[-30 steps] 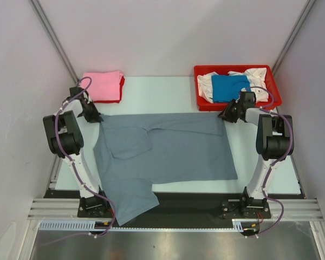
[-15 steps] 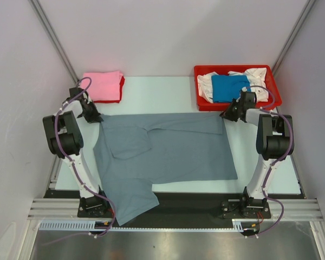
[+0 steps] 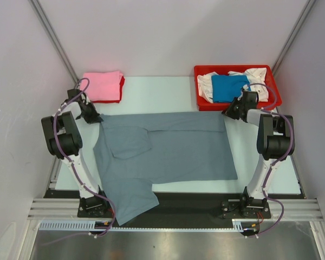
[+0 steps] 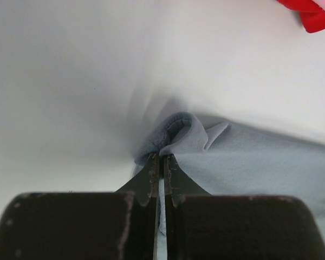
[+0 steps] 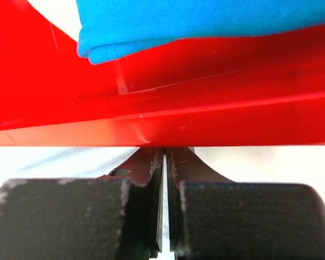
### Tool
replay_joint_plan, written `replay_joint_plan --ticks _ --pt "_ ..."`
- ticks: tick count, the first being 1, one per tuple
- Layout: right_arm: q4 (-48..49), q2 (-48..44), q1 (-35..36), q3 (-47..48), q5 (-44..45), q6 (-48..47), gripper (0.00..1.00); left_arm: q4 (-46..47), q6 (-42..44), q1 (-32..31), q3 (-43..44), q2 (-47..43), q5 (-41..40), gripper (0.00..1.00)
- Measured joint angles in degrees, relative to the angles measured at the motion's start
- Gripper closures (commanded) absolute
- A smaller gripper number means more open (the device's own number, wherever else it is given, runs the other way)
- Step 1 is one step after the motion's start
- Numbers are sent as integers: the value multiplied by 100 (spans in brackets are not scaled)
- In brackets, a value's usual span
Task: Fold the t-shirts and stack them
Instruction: Fold the tshirt
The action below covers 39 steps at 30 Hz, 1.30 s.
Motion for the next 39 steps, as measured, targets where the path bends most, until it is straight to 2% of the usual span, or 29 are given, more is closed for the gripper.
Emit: replay_joint_plan --ticks 5,7,11,21,22,24,26,27,29,31,35,39 --pt "-63 83 -46 127 17 63 100 55 -20 11 -46 -22 28 100" --pt "-223 177 -57 275 2 79 96 68 -26 11 -55 -24 31 100" --pt "-691 426 -52 612 -26 52 94 74 -26 13 -55 -24 39 100" --pt "-1040 479 -7 789 166 39 95 164 -46 22 -63 -22 168 100" --pt "-1043 479 -7 791 166 44 94 173 -55 22 -63 -17 177 100" --pt "-1080 479 -7 811 175 66 83 179 -90 22 -61 -9 201 98" --pt "-1202 479 -7 870 192 90 76 195 -127 22 -46 13 249 77" --pt "-1294 481 -4 914 236 81 73 208 -142 22 -39 20 249 55" --pt "-1482 468 -2 984 321 109 65 251 -240 -2 -39 -13 317 42" --pt "-1707 396 13 1021 479 140 61 321 -306 -59 -138 -175 155 23" --pt "-2446 11 63 955 933 142 55 195 -396 -146 -914 -1025 -234 16" --pt "-3250 -817 70 643 1233 155 51 -157 -649 -173 -1661 -2256 -699 23"
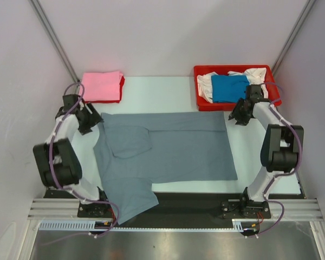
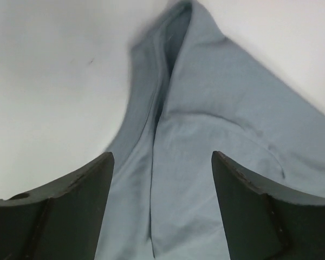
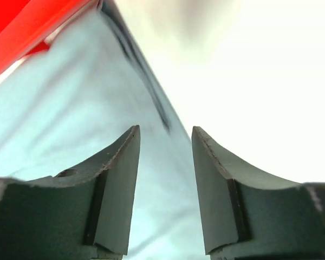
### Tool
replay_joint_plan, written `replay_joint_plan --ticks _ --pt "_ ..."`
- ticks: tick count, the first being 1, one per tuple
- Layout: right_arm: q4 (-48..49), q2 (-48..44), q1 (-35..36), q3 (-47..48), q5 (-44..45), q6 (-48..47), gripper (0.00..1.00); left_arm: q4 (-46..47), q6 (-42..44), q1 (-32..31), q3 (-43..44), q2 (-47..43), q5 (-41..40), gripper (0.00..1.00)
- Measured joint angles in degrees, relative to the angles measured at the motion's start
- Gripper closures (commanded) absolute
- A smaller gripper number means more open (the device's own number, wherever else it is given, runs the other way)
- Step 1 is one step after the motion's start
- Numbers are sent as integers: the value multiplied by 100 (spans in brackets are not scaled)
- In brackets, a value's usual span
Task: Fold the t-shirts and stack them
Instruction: Fold the tshirt
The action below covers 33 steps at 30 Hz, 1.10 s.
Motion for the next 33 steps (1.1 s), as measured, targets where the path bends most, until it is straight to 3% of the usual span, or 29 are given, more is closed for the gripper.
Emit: replay_joint_plan --ticks 7,11,16,20,24,33 --pt "-997 -1202 385 -162 63 87 51 -793 -1078 -4 -1185 -2243 -903 24" --pt "-1233 -1641 1093 -671 -179 127 52 -1270 -1646 -15 -1867 -2688 -1134 24" --pt "-1346 -1722 1698 -1279 -603 153 52 -1622 -1947 17 -2199 -2564 -1292 31" --pt "-1390 -1711 1700 -1615 -667 66 53 -1375 -1858 28 -2177 -2374 -1381 25" --pt "-1416 -1685 1316 -1602 -723 -105 52 -1303 -1528 109 -1904 -1893 -1574 19" --pt "-1381 -1322 87 -1290 -688 -385 51 -1014 -1445 310 -1563 -1064 -1451 24"
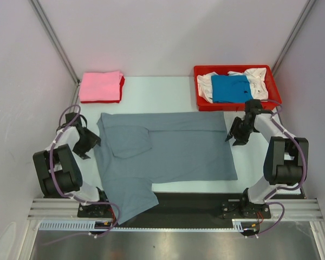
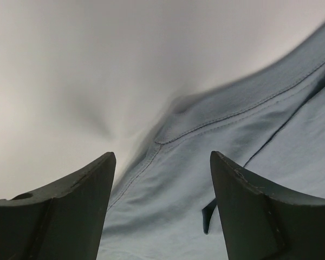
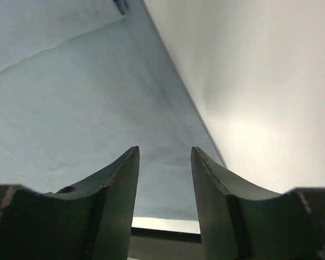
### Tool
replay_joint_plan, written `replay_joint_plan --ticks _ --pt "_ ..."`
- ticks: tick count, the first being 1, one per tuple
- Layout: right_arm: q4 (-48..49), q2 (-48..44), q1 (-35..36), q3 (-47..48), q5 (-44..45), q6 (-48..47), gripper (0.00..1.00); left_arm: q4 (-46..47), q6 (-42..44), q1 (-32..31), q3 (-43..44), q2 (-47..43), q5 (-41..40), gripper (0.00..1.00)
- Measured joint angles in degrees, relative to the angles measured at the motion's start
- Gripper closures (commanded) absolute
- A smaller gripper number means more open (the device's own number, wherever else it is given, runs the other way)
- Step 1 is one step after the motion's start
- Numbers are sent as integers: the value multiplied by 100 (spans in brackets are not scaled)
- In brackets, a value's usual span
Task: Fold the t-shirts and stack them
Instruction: Fold the tshirt
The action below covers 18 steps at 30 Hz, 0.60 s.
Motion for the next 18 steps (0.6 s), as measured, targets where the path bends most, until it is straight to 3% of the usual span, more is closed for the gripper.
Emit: replay_joint_plan --ticks 6,10,13,18 --pt "-92 -39 -98 -234 2 -48 51 -7 -164 2 -177 127 186 19" --pt "-254 -393 -177 -627 -24 -33 51 -120 -356 2 -297 -376 59 16" --pt "-374 -660 -168 -914 -26 13 51 -247 -557 2 -313 -1021 -35 18" --pt "-573 -903 -94 -1106 -26 96 51 -341 -780 2 -590 -1427 -63 31"
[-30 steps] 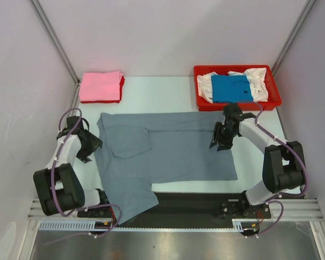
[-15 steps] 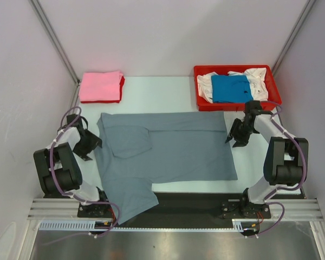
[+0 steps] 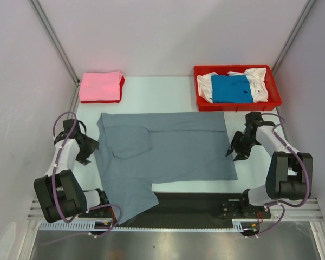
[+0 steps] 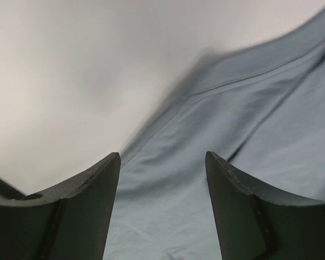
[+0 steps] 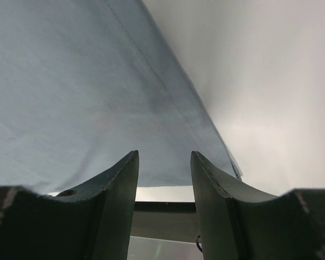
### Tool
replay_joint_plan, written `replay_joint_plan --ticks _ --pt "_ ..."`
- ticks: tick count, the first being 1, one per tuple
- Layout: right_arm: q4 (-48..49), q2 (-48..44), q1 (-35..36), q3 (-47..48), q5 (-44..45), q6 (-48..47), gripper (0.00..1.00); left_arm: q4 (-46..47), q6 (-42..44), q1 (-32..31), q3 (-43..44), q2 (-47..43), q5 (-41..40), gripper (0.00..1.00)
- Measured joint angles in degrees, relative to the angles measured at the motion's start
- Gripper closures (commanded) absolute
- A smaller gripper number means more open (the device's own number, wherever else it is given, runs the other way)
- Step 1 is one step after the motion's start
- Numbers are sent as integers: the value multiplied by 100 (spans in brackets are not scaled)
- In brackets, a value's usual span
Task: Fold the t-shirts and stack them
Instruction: Fold the tshirt
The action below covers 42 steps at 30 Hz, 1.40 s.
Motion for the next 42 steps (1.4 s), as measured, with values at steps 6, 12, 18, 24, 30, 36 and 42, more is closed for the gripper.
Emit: replay_joint_plan --ticks 6,12,18,24,30,36,42 --pt "22 -68 142 22 -107 15 51 -485 -129 -79 -407 -101 -146 31" --pt "66 85 439 199 -317 33 51 -664 -437 -177 -730 -483 -212 35" --pt "101 87 531 219 -466 15 51 -564 -529 -358 -1032 -479 -208 51" --pt "118 116 531 280 -516 -7 51 -356 -573 -363 -1088 -256 -157 55" --pt "160 131 533 315 -535 -9 51 -286 -579 -365 -1088 -223 -153 66" --pt "160 168 533 326 -538 -17 51 -160 -505 -374 -872 166 -90 90" --pt "160 170 538 334 -535 -28 51 48 -251 -599 251 820 -79 94"
